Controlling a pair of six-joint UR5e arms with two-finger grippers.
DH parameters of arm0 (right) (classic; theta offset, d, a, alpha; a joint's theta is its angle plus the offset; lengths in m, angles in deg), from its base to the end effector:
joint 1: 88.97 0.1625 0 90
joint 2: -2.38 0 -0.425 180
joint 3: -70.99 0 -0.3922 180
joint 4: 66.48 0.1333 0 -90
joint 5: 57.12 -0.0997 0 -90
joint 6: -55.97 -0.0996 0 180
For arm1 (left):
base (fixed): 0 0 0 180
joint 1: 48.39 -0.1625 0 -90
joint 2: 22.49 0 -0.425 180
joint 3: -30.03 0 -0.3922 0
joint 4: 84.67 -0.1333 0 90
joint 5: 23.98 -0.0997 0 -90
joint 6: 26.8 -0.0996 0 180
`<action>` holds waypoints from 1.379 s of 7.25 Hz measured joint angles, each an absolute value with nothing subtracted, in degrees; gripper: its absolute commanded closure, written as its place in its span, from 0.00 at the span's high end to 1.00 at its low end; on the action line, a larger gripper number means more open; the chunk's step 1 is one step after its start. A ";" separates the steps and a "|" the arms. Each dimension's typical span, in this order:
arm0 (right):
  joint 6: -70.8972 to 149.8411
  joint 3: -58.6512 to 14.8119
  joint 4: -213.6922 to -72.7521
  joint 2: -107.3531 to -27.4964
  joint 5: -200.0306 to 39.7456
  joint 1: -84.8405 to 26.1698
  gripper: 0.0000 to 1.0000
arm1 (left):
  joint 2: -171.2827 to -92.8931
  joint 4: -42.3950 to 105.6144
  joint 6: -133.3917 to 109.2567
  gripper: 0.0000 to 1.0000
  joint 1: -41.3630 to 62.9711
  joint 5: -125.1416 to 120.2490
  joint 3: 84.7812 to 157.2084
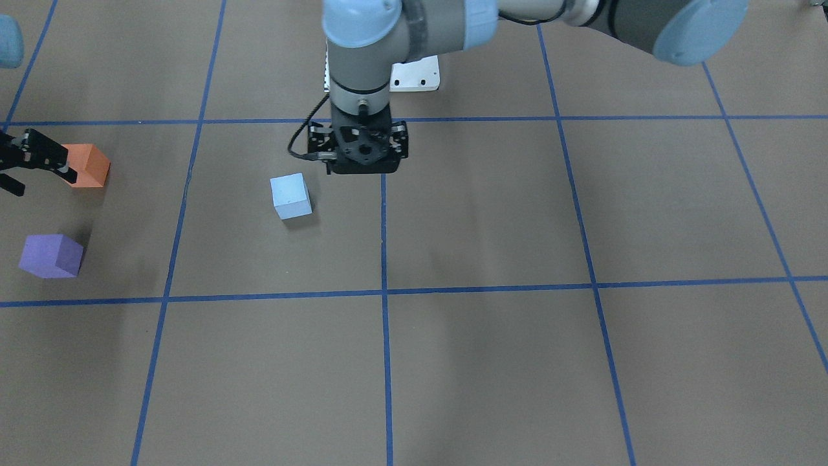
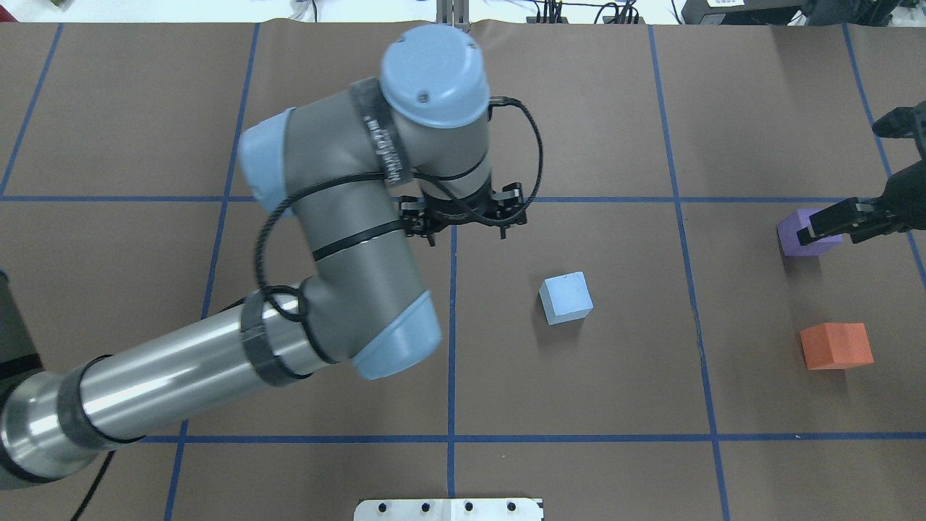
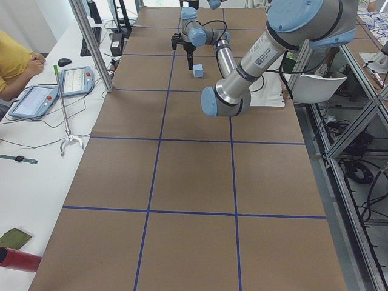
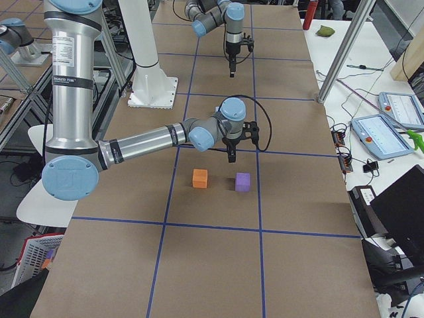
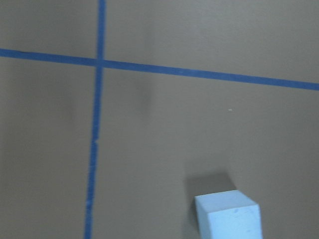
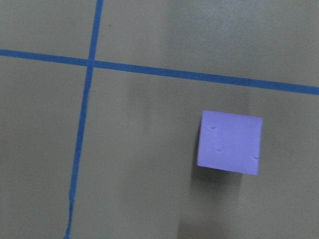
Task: Place blue block between orange and purple blocks
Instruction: 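Set the light blue cube down mid-table while the right gripper approaches it, then grasp the light blue cube with the right gripper while the left arm withdraws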
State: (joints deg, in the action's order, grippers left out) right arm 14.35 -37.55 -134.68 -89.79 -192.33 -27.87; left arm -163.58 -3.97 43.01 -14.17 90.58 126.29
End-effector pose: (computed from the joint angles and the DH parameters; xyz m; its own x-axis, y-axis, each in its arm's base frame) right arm -0.1781 -0.4522 0.4702 0.5550 -0.0844 0.8276 0.0152 0.9957 0.0914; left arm 0.5076 -0.4563 0.0856 0.6071 -0.0333 -0.7939 0.0494 0.9988 -0.0041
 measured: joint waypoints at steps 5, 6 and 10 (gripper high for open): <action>-11.46 -37.56 -134.39 -75.16 -171.60 -53.26 1.00 | -138.11 -4.25 26.89 1.00 -3.60 95.27 144.31; -12.13 -37.34 -135.56 -73.36 -166.49 -57.40 0.99 | -137.01 -4.20 26.39 1.00 -3.23 95.40 144.80; -8.21 -36.17 -136.80 -70.83 -158.53 -62.94 0.99 | -136.33 -4.25 26.11 1.00 -3.04 95.46 144.99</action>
